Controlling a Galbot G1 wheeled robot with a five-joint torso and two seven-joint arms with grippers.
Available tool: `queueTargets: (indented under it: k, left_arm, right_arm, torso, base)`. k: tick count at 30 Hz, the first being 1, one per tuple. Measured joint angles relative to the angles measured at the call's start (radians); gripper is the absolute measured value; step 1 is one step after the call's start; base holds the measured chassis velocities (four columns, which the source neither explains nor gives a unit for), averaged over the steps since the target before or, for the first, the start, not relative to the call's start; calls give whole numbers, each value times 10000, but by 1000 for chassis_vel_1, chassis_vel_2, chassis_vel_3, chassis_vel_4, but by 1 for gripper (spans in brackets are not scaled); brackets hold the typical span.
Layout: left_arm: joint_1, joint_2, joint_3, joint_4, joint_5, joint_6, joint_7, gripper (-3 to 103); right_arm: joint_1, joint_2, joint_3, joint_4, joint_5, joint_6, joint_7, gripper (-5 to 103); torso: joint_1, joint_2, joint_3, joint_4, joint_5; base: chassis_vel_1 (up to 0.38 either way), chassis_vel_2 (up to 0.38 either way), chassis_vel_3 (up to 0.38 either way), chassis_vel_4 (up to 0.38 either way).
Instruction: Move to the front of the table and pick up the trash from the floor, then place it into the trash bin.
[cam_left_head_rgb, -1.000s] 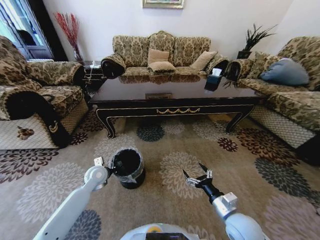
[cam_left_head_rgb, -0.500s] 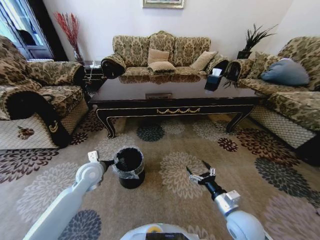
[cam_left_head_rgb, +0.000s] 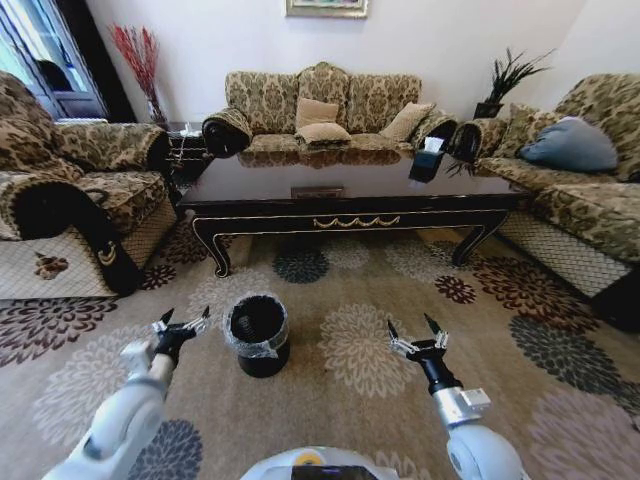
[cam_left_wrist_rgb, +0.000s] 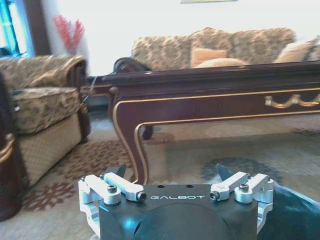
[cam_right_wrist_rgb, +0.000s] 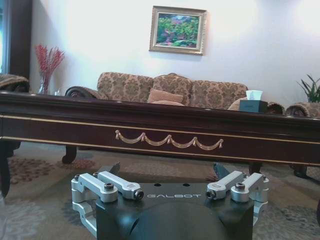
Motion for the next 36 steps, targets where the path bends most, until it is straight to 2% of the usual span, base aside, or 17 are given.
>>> queueTargets:
  k: [4,6,11,36]
  left_arm:
    - [528,-421,140,-66,503,-628,430,100]
    - [775,-741,445,58,1188,-1305,643,100]
    - [1063,-1113,658,74,1512,-1697,732,100]
    - [1253,-1241,647,70,1385,-1687,705,100]
  right_arm:
    - [92,-40,93,-144,233,-4,-29,100]
    - [153,-170,187,-364,365,17,-100,100]
    - [-10,-150,205,-202,915,19,-193,100]
    - [-237,9,255,-11,781,-23,-379,100]
  torso:
    - [0,0,-1,1,1]
    - [0,0,-1,0,1]
    - [1,0,0,-1,0]
    - [1,-2,1,0,-1]
  base:
    - [0,0,0,0]
    - [0,0,0,0]
    - [0,0,0,0]
    - [0,0,0,0]
